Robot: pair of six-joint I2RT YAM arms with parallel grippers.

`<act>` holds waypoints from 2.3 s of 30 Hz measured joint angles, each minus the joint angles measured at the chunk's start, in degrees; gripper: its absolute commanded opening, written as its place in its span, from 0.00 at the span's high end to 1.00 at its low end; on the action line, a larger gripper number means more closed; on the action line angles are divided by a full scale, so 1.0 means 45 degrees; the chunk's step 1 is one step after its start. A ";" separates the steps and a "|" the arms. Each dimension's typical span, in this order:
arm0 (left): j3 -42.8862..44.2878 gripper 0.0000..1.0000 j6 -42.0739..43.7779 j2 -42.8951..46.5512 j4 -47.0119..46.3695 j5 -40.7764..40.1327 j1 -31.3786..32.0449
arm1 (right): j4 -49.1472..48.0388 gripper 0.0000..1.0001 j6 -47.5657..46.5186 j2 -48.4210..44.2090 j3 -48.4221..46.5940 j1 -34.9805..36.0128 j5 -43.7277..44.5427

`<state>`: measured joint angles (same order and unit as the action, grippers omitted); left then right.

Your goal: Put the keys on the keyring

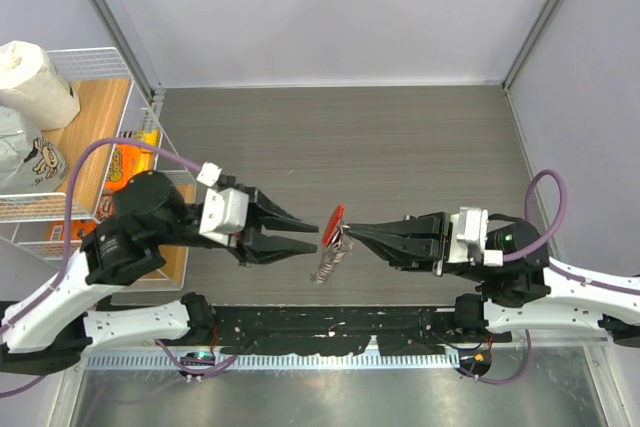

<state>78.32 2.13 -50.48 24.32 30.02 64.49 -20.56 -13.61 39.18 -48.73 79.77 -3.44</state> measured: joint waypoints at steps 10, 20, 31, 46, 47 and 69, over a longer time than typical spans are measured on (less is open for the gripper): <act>-0.0772 0.62 0.0248 0.1758 -0.0015 -0.0447 0.0005 | -0.0010 0.95 -0.0058 -0.0466 0.0180 0.0000 0.0505; -0.1681 0.60 0.0209 0.1530 0.0068 -0.1355 0.0005 | 0.1462 0.95 -0.0024 -0.0729 0.0306 0.0000 0.2589; -0.2827 0.54 -0.0126 0.1676 0.0073 -0.2059 0.0000 | 0.3201 0.95 0.0801 -0.1404 0.2501 0.0000 0.5430; -0.3385 0.49 -0.0350 0.1841 0.0063 -0.2390 0.0000 | 0.5557 0.95 0.3983 0.0185 0.4124 -0.2535 0.6193; -0.3458 0.49 -0.0350 0.1875 0.0049 -0.2433 0.0000 | 0.5727 0.95 0.4211 0.0374 0.4153 -0.2973 0.5858; -0.4459 0.49 -0.0374 0.2511 -0.0010 -0.3011 0.0000 | 0.5202 0.78 0.6188 0.8942 0.0355 -0.7184 0.1137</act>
<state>58.26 0.45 -39.18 24.27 16.47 64.49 2.85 14.24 79.42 -47.13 47.44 1.67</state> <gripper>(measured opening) 0.509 0.144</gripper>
